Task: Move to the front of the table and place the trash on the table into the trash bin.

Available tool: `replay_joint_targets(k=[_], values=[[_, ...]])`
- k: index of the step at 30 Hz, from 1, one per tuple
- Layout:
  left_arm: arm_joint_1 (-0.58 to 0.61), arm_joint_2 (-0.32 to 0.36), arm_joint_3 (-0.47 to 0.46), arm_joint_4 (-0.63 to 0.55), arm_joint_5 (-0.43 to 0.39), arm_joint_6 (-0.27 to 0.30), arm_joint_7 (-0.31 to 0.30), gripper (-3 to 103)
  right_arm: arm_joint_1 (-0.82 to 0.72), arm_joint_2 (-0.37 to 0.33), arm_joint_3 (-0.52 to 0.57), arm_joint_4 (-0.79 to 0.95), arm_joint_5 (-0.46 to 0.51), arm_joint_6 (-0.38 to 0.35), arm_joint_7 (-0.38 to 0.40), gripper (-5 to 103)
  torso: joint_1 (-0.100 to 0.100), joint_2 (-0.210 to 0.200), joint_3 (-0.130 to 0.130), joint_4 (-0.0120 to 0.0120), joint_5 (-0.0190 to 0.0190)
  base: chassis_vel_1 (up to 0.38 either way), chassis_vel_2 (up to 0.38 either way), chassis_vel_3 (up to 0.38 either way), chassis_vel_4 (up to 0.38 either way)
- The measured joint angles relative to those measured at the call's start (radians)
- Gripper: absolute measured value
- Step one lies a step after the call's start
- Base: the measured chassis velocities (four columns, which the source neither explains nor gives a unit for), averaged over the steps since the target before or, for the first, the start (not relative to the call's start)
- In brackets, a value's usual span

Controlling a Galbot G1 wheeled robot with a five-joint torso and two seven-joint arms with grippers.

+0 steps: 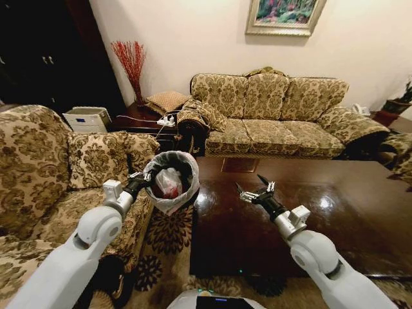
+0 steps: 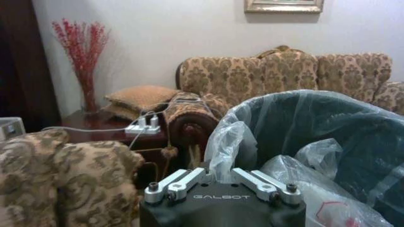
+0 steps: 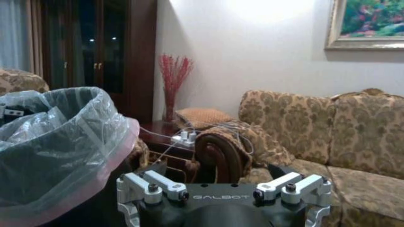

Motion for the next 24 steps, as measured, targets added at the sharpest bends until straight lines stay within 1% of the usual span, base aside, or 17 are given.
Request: replay_joint_targets(k=[1,2,6,8,13,17,24], values=[[0.0,0.0,0.0,0.0,0.0,0.0,0.0,3,0.0,0.0,0.0,0.0,0.0,0.0,0.0,100,0.0,0.0,0.0,0.0,0.0,-0.084,-0.069,0.037,0.044],[0.0,0.0,0.0,0.0,0.0,0.0,0.001,3,0.0,0.0,0.0,0.0,0.0,0.0,0.0,100,0.0,0.0,0.0,-0.0005,-0.0011,-0.085,-0.074,0.037,0.044],[0.0,0.0,0.0,0.0,0.0,0.0,0.001,3,0.0,0.0,0.0,0.0,0.0,0.0,0.0,100,0.0,0.0,0.0,0.0,-0.0008,-0.043,-0.014,0.007,0.022],[0.0,0.0,0.0,0.0,0.0,0.0,0.0,3,0.0,0.0,0.0,0.0,0.0,0.0,0.0,100,0.0,0.0,0.0,0.0005,-0.0019,0.0,0.0,0.0,0.0],[0.0,0.0,0.0,0.0,0.0,0.001,-0.001,3,0.0,0.0,0.0,0.0,0.0,0.0,0.0,100,0.0,0.0,0.0,0.0008,-0.0016,0.0,0.0,0.0,0.0],[0.0,0.0,0.0,-0.001,0.0,0.001,0.0,3,0.0,0.0,0.0,0.0,0.0,0.0,0.0,100,0.0,0.0,0.0,0.0003,-0.001,0.0,0.0,0.0,0.0],[0.0,0.0,0.0,-0.001,0.0,0.001,0.0,3,0.0,0.0,0.0,0.0,0.0,0.0,0.0,100,0.0,0.0,0.0,0.0006,-0.0016,0.0,0.0,0.0,0.0]])
